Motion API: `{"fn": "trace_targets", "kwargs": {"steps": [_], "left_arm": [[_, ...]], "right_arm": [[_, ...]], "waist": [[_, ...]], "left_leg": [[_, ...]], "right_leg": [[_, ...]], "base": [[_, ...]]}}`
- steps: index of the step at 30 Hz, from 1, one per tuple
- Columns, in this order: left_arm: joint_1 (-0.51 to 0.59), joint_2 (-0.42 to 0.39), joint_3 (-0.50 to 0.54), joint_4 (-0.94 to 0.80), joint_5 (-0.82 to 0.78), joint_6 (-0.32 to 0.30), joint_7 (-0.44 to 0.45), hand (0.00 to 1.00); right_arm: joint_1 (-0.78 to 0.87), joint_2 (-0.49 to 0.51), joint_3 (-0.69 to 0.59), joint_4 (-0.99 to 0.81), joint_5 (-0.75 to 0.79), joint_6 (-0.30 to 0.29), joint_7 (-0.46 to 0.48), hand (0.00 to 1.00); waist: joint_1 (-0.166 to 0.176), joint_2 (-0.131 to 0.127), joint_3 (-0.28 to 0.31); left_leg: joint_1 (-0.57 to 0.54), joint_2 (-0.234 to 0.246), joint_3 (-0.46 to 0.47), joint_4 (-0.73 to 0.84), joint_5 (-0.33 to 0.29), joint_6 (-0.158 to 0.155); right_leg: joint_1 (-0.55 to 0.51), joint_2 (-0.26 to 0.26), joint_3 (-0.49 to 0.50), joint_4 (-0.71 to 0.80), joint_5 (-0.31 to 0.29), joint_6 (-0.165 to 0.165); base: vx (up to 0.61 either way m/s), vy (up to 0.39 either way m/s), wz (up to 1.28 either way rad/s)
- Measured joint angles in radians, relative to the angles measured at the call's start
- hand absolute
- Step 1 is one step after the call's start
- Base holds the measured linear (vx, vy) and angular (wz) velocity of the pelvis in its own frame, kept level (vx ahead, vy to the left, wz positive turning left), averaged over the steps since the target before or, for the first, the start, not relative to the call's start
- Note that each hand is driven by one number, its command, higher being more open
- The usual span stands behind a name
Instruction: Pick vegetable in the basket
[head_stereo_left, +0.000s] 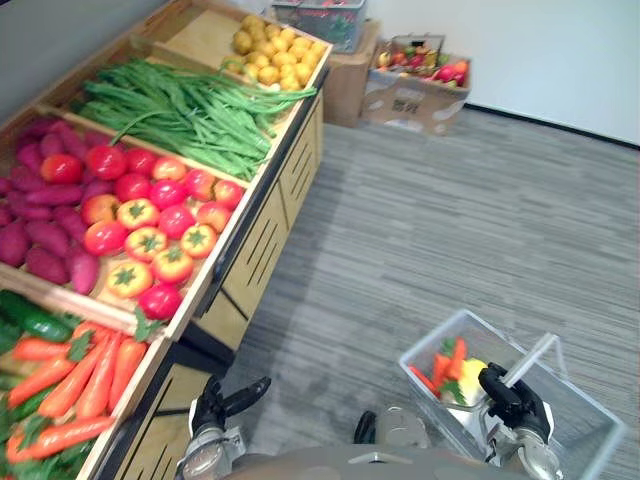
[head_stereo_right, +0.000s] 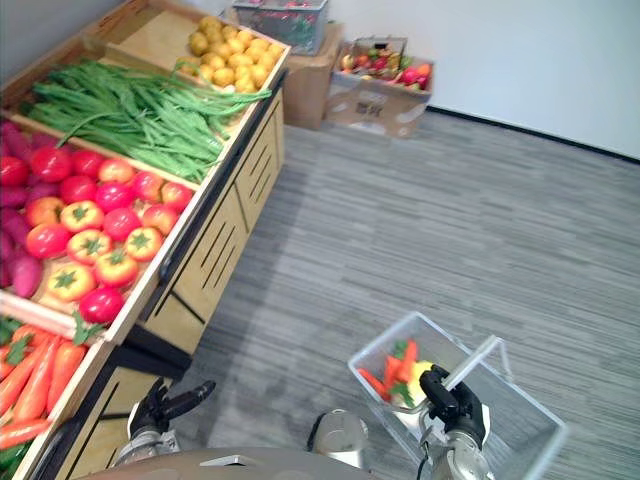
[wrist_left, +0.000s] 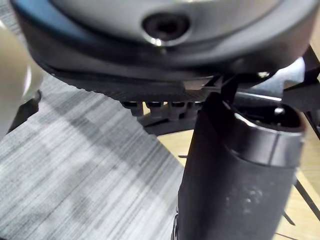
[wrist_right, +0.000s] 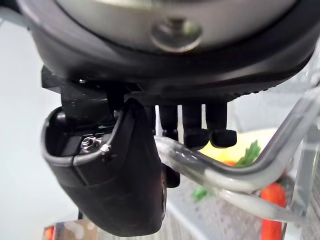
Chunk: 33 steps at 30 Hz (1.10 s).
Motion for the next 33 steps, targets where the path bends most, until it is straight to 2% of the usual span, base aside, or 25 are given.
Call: {"fn": "trace_targets", "kwargs": {"steps": [1,2,3,4,5,6,7,8,9,10,11,14,16,19,21,23,27,33], "left_arm": [[0.027,0.008,0.028,-0.006,-0.019,-0.013,0.004,1.0],[0.03,0.02,0.037,-0.001,-0.035,-0.013,0.01,1.0],[0.03,0.019,0.044,0.002,-0.067,-0.017,0.016,1.0],[0.032,0.018,0.045,0.001,-0.1,-0.028,0.016,1.0],[0.034,0.019,0.043,0.002,-0.114,-0.031,0.017,1.0],[0.043,0.02,0.04,0.002,-0.124,-0.036,0.017,1.0],[0.059,0.014,0.035,0.004,-0.127,-0.043,0.017,1.0],[0.067,0.003,0.033,0.004,-0.127,-0.048,0.017,1.0],[0.074,0.009,0.03,0.031,-0.134,-0.047,0.021,1.0],[0.074,0.02,0.028,0.035,-0.14,-0.048,0.025,1.0],[0.074,0.034,0.025,0.038,-0.141,-0.045,0.025,1.0],[0.065,0.045,0.026,0.053,-0.17,-0.017,-0.008,1.0],[0.063,0.048,0.018,0.071,-0.157,-0.008,0.002,1.0],[0.097,0.047,-0.028,0.076,-0.143,-0.007,0.007,1.0],[0.103,0.047,-0.068,0.076,-0.114,-0.012,0.009,1.0],[0.104,0.043,-0.069,0.08,-0.118,-0.011,0.017,1.0],[0.105,0.05,-0.071,0.081,-0.118,-0.012,0.015,1.0],[0.104,0.078,-0.082,0.094,-0.111,-0.024,0.006,1.0]], "right_arm": [[0.005,0.002,0.024,0.0,-0.001,0.0,0.002,0.0],[0.008,0.0,0.035,0.0,-0.001,-0.001,0.001,0.0],[0.0,-0.004,0.042,0.0,0.0,-0.008,-0.002,0.0],[-0.012,-0.005,0.044,0.023,0.001,-0.008,-0.006,0.0],[-0.015,-0.005,0.044,0.036,0.003,-0.007,-0.007,0.0],[-0.017,-0.005,0.054,0.054,0.004,-0.007,-0.004,0.0],[-0.019,-0.004,0.056,0.061,0.004,-0.007,-0.001,0.0],[-0.019,-0.009,0.057,0.055,0.005,-0.009,0.0,0.0],[-0.025,-0.001,0.083,0.069,0.005,-0.007,0.0,0.0],[-0.022,0.002,0.102,0.068,0.005,-0.008,0.004,0.0],[-0.024,0.002,0.114,0.067,0.004,-0.008,0.004,0.0],[-0.026,0.005,0.116,0.067,-0.007,-0.008,0.004,0.0],[-0.025,0.005,0.115,0.067,-0.009,-0.008,0.002,0.0],[-0.015,-0.005,0.113,0.067,-0.008,-0.008,-0.012,0.0],[-0.006,-0.021,0.113,0.074,-0.009,-0.008,-0.023,0.0],[-0.006,-0.021,0.115,0.081,-0.007,-0.008,-0.037,0.0],[-0.006,-0.023,0.131,0.081,-0.006,-0.009,-0.044,0.0],[-0.002,-0.008,0.187,0.108,-0.007,-0.009,-0.037,0.0]], "waist": [[0.014,-0.014,-0.01],[0.03,-0.018,-0.012],[0.052,-0.022,-0.011],[0.067,-0.023,-0.009],[0.078,-0.024,-0.009],[0.094,-0.024,-0.008],[0.106,-0.014,-0.009],[0.108,0.012,-0.01],[0.122,0.005,-0.014],[0.115,-0.026,-0.02],[0.107,-0.037,-0.023],[0.105,-0.049,-0.033],[0.105,-0.042,-0.03],[0.104,-0.005,-0.048],[0.104,0.017,-0.054],[0.102,0.023,-0.058],[0.104,0.014,-0.06],[0.109,-0.024,-0.065]], "left_leg": [[-0.051,0.017,-0.196,0.117,0.068,0.108],[-0.092,-0.004,-0.321,0.17,0.025,0.089],[-0.18,-0.1,-0.514,0.216,-0.152,0.003],[-0.248,-0.195,-0.628,0.213,-0.244,-0.017],[-0.281,-0.233,-0.663,0.209,-0.271,-0.014],[-0.34,-0.294,-0.728,0.17,-0.295,-0.019],[-0.38,-0.346,-0.82,0.033,-0.276,-0.053],[-0.387,-0.356,-0.877,-0.069,-0.177,-0.083],[-0.359,-0.382,-0.84,-0.07,-0.187,-0.07],[-0.343,-0.407,-0.823,-0.102,-0.176,-0.055],[-0.342,-0.426,-0.809,-0.124,-0.169,-0.043],[-0.33,-0.452,-0.807,-0.177,-0.147,-0.027],[-0.299,-0.456,-0.803,-0.221,-0.129,-0.028],[-0.256,-0.452,-0.78,-0.289,-0.107,-0.035],[-0.242,-0.446,-0.775,-0.33,-0.089,-0.045],[-0.219,-0.442,-0.767,-0.37,-0.071,-0.048],[-0.203,-0.44,-0.747,-0.418,-0.041,-0.052],[-0.188,-0.45,-0.725,-0.435,-0.032,-0.061]], "right_leg": [[0.046,0.043,0.061,-0.066,0.008,0.006],[0.057,0.047,0.098,-0.088,0.017,0.015],[0.057,0.045,0.164,-0.107,0.023,0.016],[0.063,0.033,0.219,-0.11,0.028,0.019],[0.067,0.028,0.246,-0.111,0.03,0.022],[0.081,0.015,0.291,-0.112,0.035,0.031],[0.083,0.011,0.333,-0.114,0.037,0.049],[0.083,0.033,0.351,-0.113,0.034,0.071],[0.089,0.013,0.411,-0.129,0.028,0.09],[0.087,-0.005,0.43,-0.142,0.028,0.09],[0.083,-0.015,0.455,-0.163,0.029,0.09],[0.096,-0.008,0.471,-0.23,0.072,0.09],[0.12,-0.008,0.473,-0.26,0.087,0.095],[0.123,-0.003,0.497,-0.282,0.096,0.108],[0.117,0.006,0.498,-0.287,0.104,0.103],[0.113,0.014,0.509,-0.287,0.108,0.104],[0.087,0.022,0.543,-0.293,0.128,0.104],[0.085,0.022,0.589,-0.349,0.172,0.108]], "base": [[0.13,-0.054,-1.32],[0.17,0.051,-1.63],[0.14,0.171,-1.53],[0.17,0.219,-1.41],[0.16,0.249,-1.32],[0.14,0.314,-1.21],[0.11,0.335,-1.18],[0.11,0.362,-1.13],[0.15,0.302,-0.73],[0.19,0.293,-0.52],[0.15,0.166,-0.08],[0.11,0.095,0.04],[0.12,0.009,-0.07],[0.07,-0.051,-0.26],[0.04,-0.066,-0.15],[-0.02,-0.049,-0.2],[-0.08,-0.019,-0.27],[-0.11,0.015,-0.29]]}}
